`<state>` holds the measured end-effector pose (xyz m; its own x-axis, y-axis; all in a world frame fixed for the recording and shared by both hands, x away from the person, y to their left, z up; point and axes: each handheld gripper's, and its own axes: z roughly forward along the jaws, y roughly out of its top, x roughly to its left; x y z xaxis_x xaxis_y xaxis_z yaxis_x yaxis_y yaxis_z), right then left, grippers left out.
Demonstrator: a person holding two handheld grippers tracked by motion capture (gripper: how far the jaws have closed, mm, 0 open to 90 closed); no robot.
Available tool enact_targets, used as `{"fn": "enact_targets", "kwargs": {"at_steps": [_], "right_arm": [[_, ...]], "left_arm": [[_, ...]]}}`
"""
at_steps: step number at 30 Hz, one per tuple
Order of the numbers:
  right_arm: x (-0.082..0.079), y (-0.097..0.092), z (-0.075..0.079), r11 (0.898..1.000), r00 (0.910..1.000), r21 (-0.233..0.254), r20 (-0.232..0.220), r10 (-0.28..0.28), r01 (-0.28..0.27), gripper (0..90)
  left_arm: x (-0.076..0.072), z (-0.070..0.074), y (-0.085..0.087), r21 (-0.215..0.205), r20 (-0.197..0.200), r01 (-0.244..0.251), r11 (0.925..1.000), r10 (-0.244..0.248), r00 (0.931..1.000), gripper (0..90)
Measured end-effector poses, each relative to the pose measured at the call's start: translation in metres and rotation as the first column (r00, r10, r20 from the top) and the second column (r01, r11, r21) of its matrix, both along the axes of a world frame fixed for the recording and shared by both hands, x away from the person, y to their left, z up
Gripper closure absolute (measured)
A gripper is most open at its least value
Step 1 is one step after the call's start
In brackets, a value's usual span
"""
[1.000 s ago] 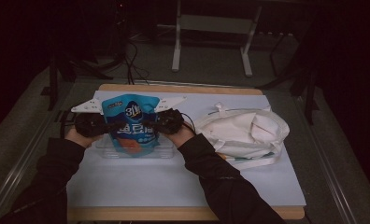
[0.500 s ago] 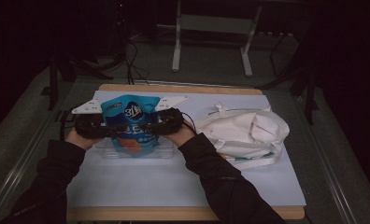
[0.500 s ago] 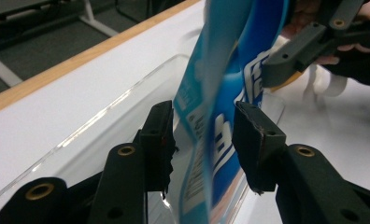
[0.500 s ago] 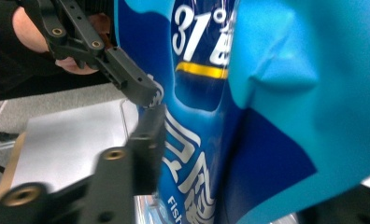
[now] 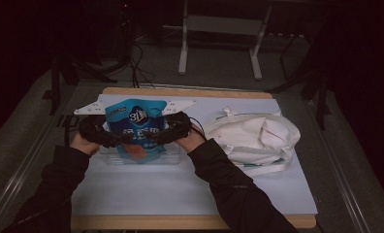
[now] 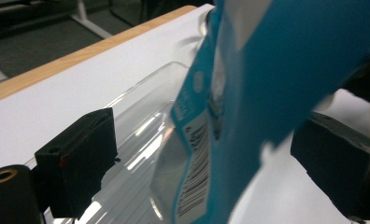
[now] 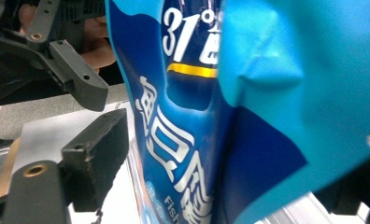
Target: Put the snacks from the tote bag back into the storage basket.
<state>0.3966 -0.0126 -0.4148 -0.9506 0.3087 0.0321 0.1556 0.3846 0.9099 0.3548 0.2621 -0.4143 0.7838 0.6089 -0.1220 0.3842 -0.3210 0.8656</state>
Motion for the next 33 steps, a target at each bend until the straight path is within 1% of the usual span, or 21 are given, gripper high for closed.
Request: {"fn": "enact_targets", "kwargs": {"at_steps": [2, 3, 5, 7, 8, 10, 11, 13, 14, 15, 16, 17, 19, 21, 23, 26, 27, 28, 29, 31, 33], "right_arm": [[0.0, -0.003, 0.001, 1.0, 1.0, 0.001, -0.003, -0.007, 0.007, 14.6], [0.0, -0.004, 0.001, 1.0, 1.0, 0.008, 0.001, -0.005, 0.005, 14.6], [0.0, -0.007, 0.003, 1.0, 0.9999, 0.007, 0.01, -0.013, 0.013, 14.6], [0.0, -0.01, 0.004, 1.0, 0.9998, 0.014, 0.003, -0.019, 0.019, 14.7], [0.0, -0.011, 0.004, 1.0, 0.9997, 0.013, 0.003, -0.022, 0.022, 14.7], [-0.001, -0.015, 0.004, 1.0, 0.9995, 0.008, -0.013, -0.027, 0.027, 15.3], [-0.001, -0.016, 0.003, 1.0, 0.9995, 0.01, -0.021, -0.024, 0.024, 15.3], [-0.002, -0.019, 0.003, 1.0, 0.9993, 0.004, -0.021, -0.031, 0.031, 15.3], [-0.003, -0.021, 0.003, 1.0, 0.9994, 0.003, -0.019, -0.029, 0.029, 15.3], [-0.003, -0.022, 0.003, 1.0, 0.9993, 0.001, -0.022, -0.029, 0.029, 15.3], [-0.004, -0.024, 0.003, 0.999, 0.9993, -0.004, -0.019, -0.033, 0.033, 15.3], [-0.005, -0.025, 0.003, 0.999, 0.9992, -0.004, -0.018, -0.037, 0.037, 15.3], [-0.006, -0.028, 0.003, 0.999, 0.9992, -0.003, -0.018, -0.036, 0.036, 15.3], [-0.007, -0.033, 0.002, 0.999, 0.9986, -0.001, -0.023, -0.048, 0.048, 15.3], [-0.008, -0.036, 0.002, 0.999, 0.9984, 0.002, -0.025, -0.051, 0.051, 15.4], [-0.01, -0.041, 0.0, 0.999, 0.9981, -0.006, -0.03, -0.053, 0.053, 15.4], [-0.011, -0.043, -0.001, 0.998, 0.998, -0.014, -0.031, -0.054, 0.054, 15.4], [-0.012, -0.045, -0.002, 0.998, 0.998, -0.014, -0.034, -0.054, 0.053, 15.4], [-0.012, -0.046, -0.003, 0.999, 0.998, -0.014, -0.035, -0.053, 0.052, 15.3], [-0.014, -0.05, -0.004, 0.999, 0.9979, -0.014, -0.038, -0.053, 0.052, 15.4], [-0.016, -0.055, -0.006, 0.998, 0.9977, -0.014, -0.041, -0.054, 0.053, 15.4]], "left_arm": [[-0.003, -0.001, 0.001, -0.003, 0.003, 0.003, 1.0, -0.003, 1.0, 7.0], [-0.004, -0.002, 0.001, 0.003, 0.003, 0.001, 1.0, -0.001, 1.0, 7.0], [-0.007, -0.003, 0.003, 0.015, 0.002, -0.008, 0.9999, 0.008, 1.0, 7.0], [-0.011, -0.004, 0.005, 0.012, 0.007, -0.032, 0.9994, 0.032, 0.9995, 6.3], [-0.012, -0.005, 0.006, 0.01, -0.001, -0.043, 0.999, 0.043, 0.9991, 6.3], [-0.016, -0.006, 0.007, 0.02, 0.011, -0.06, 0.998, 0.06, 0.9982, 6.3], [-0.018, -0.007, 0.008, 0.017, 0.007, -0.073, 0.9972, 0.073, 0.9973, 6.2], [-0.023, -0.008, 0.008, 0.012, 0.006, -0.072, 0.9974, 0.072, 0.9974, 3.9], [-0.026, -0.008, 0.008, 0.023, 0.014, -0.088, 0.9958, 0.088, 0.996, 3.1], [-0.028, -0.008, 0.008, 0.025, 0.019, -0.097, 0.995, 0.096, 0.9952, 3.1], [-0.03, -0.008, 0.01, 0.019, 0.016, -0.095, 0.9953, 0.095, 0.9954, 3.1], [-0.032, -0.009, 0.011, 0.02, 0.017, -0.106, 0.9942, 0.106, 0.9943, 3.1], [-0.036, -0.01, 0.015, 0.014, 0.018, -0.112, 0.9937, 0.111, 0.9936, 3.1], [-0.04, -0.014, 0.018, 0.002, 0.013, -0.131, 0.9914, 0.131, 0.9913, 3.2], [-0.045, -0.017, 0.018, 0.005, 0.014, -0.146, 0.9893, 0.146, 0.9892, 3.2], [-0.055, -0.022, 0.017, 0.023, 0.009, -0.142, 0.9896, 0.142, 0.9898, 3.1], [-0.057, -0.024, 0.016, 0.022, 0.003, -0.139, 0.9901, 0.139, 0.9904, 3.1], [-0.06, -0.027, 0.016, 0.012, -0.011, -0.131, 0.9913, 0.132, 0.9912, 3.1], [-0.062, -0.03, 0.015, 0.013, -0.021, -0.127, 0.9918, 0.128, 0.9916, 3.1], [-0.068, -0.034, 0.012, 0.034, -0.015, -0.131, 0.9908, 0.131, 0.9912, 3.1], [-0.074, -0.038, 0.01, 0.036, -0.018, -0.127, 0.9913, 0.127, 0.9917, 3.1]]}}
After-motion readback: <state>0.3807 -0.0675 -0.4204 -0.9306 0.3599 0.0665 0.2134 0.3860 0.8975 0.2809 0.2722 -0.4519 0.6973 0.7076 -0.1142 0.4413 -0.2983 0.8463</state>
